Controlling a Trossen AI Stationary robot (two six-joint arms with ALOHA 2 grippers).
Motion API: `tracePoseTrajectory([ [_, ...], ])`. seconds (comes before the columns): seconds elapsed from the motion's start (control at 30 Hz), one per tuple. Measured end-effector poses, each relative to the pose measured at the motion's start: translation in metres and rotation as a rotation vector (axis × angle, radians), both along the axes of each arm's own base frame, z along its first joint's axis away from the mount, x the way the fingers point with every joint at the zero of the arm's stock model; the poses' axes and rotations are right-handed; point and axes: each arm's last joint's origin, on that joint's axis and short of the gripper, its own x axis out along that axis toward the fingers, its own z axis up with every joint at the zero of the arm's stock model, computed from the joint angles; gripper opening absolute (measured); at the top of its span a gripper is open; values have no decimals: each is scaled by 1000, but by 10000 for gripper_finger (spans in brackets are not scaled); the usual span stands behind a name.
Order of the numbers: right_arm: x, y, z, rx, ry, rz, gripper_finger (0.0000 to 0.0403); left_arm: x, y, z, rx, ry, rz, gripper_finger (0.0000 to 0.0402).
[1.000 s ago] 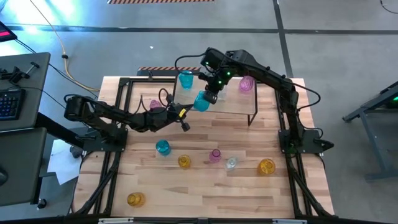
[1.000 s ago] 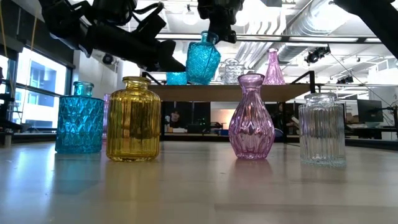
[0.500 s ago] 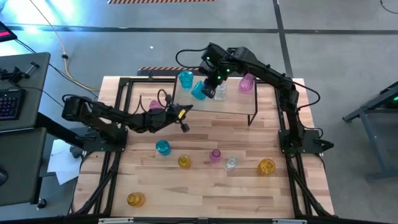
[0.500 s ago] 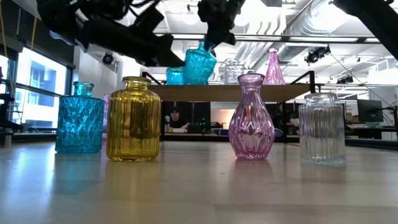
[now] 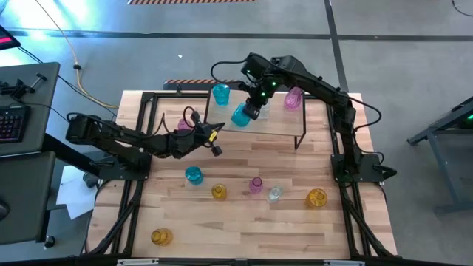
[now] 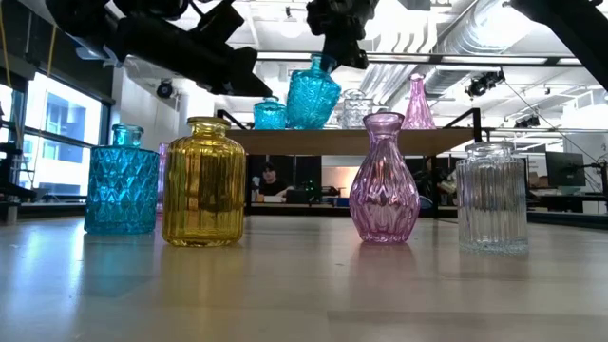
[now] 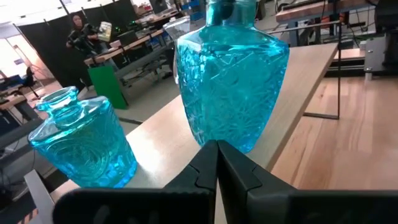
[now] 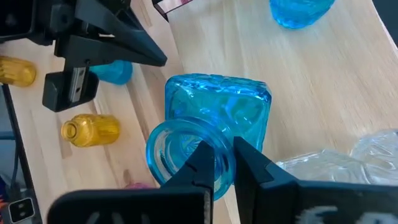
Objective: Sort vases onto shelf
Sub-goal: Put the right blue vase on the shelf aligned with the other blue vase
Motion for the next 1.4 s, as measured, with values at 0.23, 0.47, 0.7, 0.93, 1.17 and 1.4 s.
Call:
tracePoseTrajectory([
  [0.23,-3,-6,0,48,-10,-11,8,0,0,0,-6,-7,-5,0],
  [0.47,-6,-12,0,66,-21,-26,10,0,0,0,-7,-6,-9,0],
  [0.7,-6,-11,1,70,-23,-22,22,0,0,0,-7,-6,-9,0],
  [0.93,-5,-11,1,71,-24,-21,21,0,0,0,-8,-6,-9,0],
  [1.17,-5,-11,1,70,-25,-20,21,0,0,0,-9,-6,-9,0],
  [1.4,-4,-12,1,61,-39,-15,21,0,0,0,-18,-13,-8,0],
])
